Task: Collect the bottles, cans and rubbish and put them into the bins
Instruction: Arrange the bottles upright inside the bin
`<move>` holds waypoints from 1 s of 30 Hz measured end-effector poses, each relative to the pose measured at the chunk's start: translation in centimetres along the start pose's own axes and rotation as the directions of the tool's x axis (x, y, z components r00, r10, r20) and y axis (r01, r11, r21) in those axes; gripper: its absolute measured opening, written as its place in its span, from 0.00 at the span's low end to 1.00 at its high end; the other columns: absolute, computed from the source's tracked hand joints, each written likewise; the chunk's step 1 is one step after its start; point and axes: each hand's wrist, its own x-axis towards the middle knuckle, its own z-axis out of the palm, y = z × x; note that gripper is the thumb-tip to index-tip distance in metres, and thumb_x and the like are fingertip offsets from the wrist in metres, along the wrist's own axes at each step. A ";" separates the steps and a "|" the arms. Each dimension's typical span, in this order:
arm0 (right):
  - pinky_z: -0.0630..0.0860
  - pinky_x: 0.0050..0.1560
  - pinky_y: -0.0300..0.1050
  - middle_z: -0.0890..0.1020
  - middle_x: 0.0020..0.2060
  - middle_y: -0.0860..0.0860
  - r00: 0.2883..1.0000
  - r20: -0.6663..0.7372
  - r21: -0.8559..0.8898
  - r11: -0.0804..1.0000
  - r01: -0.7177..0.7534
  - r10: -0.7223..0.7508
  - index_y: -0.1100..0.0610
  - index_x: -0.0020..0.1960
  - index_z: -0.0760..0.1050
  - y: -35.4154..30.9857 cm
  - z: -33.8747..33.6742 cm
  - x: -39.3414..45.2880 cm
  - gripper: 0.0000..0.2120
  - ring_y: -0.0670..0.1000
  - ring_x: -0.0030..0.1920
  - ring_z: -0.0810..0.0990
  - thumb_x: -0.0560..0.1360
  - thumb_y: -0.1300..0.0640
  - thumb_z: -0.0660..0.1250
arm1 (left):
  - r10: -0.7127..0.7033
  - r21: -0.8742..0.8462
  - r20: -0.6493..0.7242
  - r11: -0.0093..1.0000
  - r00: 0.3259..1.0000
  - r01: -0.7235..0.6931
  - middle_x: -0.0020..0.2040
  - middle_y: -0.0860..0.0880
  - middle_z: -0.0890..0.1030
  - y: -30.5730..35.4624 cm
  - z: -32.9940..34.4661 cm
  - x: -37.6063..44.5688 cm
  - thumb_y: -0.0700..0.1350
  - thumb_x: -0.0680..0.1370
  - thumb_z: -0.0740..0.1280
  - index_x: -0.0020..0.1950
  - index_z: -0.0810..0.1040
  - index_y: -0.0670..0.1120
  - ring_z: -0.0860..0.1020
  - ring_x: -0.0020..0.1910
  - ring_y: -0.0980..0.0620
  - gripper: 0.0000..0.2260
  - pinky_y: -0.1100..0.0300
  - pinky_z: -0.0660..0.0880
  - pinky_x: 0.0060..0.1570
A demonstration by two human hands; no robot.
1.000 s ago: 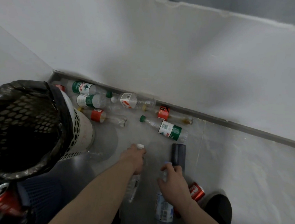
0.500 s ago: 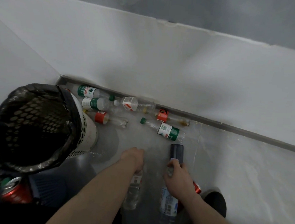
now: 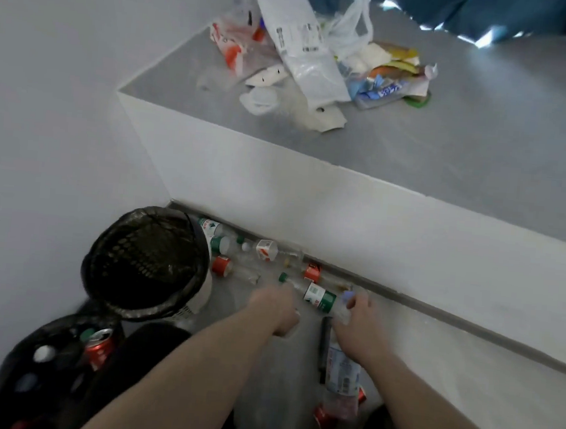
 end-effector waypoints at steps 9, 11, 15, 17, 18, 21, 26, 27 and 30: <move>0.71 0.40 0.44 0.73 0.58 0.49 0.953 -0.274 0.090 0.983 0.161 -0.131 0.51 0.56 0.60 -8.2 -8.9 -6.8 0.22 0.53 0.41 0.77 0.74 0.56 0.73 | 0.045 -0.097 -0.448 0.990 0.893 -0.099 0.62 0.43 0.79 -2.1 -12.7 -11.8 0.61 0.80 0.63 0.66 0.70 0.45 0.78 0.60 0.40 0.24 0.49 0.74 0.55; 0.73 0.46 0.46 0.75 0.58 0.50 0.936 -0.304 0.102 0.971 0.215 -0.176 0.49 0.57 0.59 -10.4 -9.8 -8.0 0.28 0.56 0.46 0.79 0.70 0.56 0.77 | 0.043 -0.099 -0.526 0.989 0.849 -0.111 0.59 0.44 0.80 -3.5 -14.6 -14.5 0.62 0.80 0.62 0.65 0.70 0.46 0.79 0.57 0.41 0.23 0.50 0.75 0.53; 0.75 0.53 0.49 0.75 0.60 0.49 0.906 -0.319 0.090 0.943 0.320 -0.277 0.46 0.67 0.60 -15.1 -10.3 -10.2 0.37 0.57 0.53 0.80 0.67 0.54 0.79 | 0.013 -0.117 -0.649 0.986 0.761 -0.117 0.57 0.45 0.81 -7.2 -17.1 -19.5 0.62 0.79 0.63 0.63 0.71 0.47 0.79 0.54 0.42 0.22 0.51 0.74 0.48; 0.76 0.55 0.51 0.74 0.62 0.50 0.877 -0.325 0.037 0.922 0.386 -0.354 0.47 0.69 0.62 -17.6 -10.2 -11.1 0.37 0.58 0.55 0.80 0.67 0.54 0.79 | -0.010 -0.115 -0.688 0.989 0.726 -0.094 0.57 0.46 0.81 -9.4 -17.9 -21.9 0.62 0.79 0.63 0.63 0.71 0.47 0.79 0.54 0.42 0.21 0.53 0.71 0.46; 0.76 0.55 0.51 0.73 0.62 0.50 0.860 -0.328 0.010 0.909 0.417 -0.391 0.48 0.68 0.64 -18.8 -10.2 -11.5 0.35 0.58 0.56 0.80 0.67 0.54 0.79 | -0.025 -0.116 -0.702 0.990 0.712 -0.080 0.56 0.46 0.81 -10.6 -18.2 -23.0 0.62 0.79 0.63 0.62 0.71 0.47 0.79 0.54 0.42 0.21 0.53 0.70 0.45; 0.75 0.55 0.51 0.72 0.61 0.49 0.820 -0.322 -0.005 0.867 0.499 -0.474 0.47 0.64 0.66 -22.4 -9.5 -12.7 0.30 0.58 0.56 0.79 0.68 0.54 0.79 | -0.067 -0.130 -0.721 0.991 0.690 -0.040 0.56 0.46 0.81 -14.2 -18.5 -25.7 0.61 0.80 0.63 0.61 0.71 0.47 0.79 0.53 0.42 0.20 0.53 0.70 0.44; 0.74 0.54 0.50 0.73 0.59 0.48 0.761 -0.280 0.017 0.790 0.613 -0.585 0.44 0.60 0.64 -27.4 -6.9 -14.7 0.28 0.55 0.55 0.77 0.68 0.55 0.77 | -0.147 -0.173 -0.713 0.984 0.686 0.032 0.54 0.46 0.81 -20.6 -17.4 -29.0 0.60 0.80 0.63 0.60 0.71 0.47 0.78 0.49 0.43 0.18 0.54 0.70 0.42; 0.74 0.54 0.50 0.74 0.60 0.48 0.751 -0.266 0.024 0.775 0.632 -0.604 0.44 0.60 0.64 -28.3 -6.2 -15.0 0.28 0.54 0.55 0.77 0.68 0.55 0.77 | -0.164 -0.179 -0.707 0.983 0.688 0.050 0.54 0.45 0.81 -21.8 -16.9 -29.5 0.60 0.80 0.63 0.60 0.71 0.47 0.77 0.47 0.43 0.18 0.53 0.70 0.42; 0.75 0.54 0.51 0.75 0.59 0.48 0.735 -0.222 0.044 0.746 0.664 -0.641 0.44 0.60 0.64 -30.4 -3.8 -15.9 0.28 0.53 0.54 0.77 0.69 0.54 0.77 | -0.211 -0.190 -0.682 0.976 0.701 0.108 0.53 0.45 0.82 -25.3 -15.1 -30.6 0.61 0.80 0.63 0.61 0.72 0.47 0.77 0.48 0.43 0.19 0.54 0.71 0.42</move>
